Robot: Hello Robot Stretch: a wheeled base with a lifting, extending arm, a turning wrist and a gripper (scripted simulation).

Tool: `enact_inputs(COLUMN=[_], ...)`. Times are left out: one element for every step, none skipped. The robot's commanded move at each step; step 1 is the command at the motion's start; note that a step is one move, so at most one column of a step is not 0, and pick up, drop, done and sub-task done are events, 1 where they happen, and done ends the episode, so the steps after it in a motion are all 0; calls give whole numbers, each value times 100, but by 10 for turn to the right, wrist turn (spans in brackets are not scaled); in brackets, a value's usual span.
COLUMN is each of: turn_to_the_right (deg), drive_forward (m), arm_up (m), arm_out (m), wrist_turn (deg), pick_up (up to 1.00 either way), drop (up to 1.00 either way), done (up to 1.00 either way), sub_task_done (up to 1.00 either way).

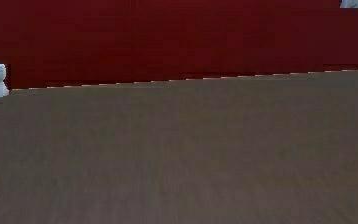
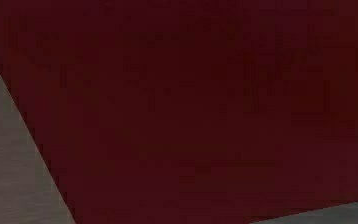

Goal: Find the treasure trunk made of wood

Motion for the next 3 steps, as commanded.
enact_inputs(turn_to_the_right=[0,300,0], drive_forward=[55,0,10], arm_up=[0,0,0], arm_out=[0,0,0], wrist_turn=[0,0,0], pick_up=[0,0,0], drop=[0,0,0], done=[0,0,0], sub_task_done=[0,0,0])
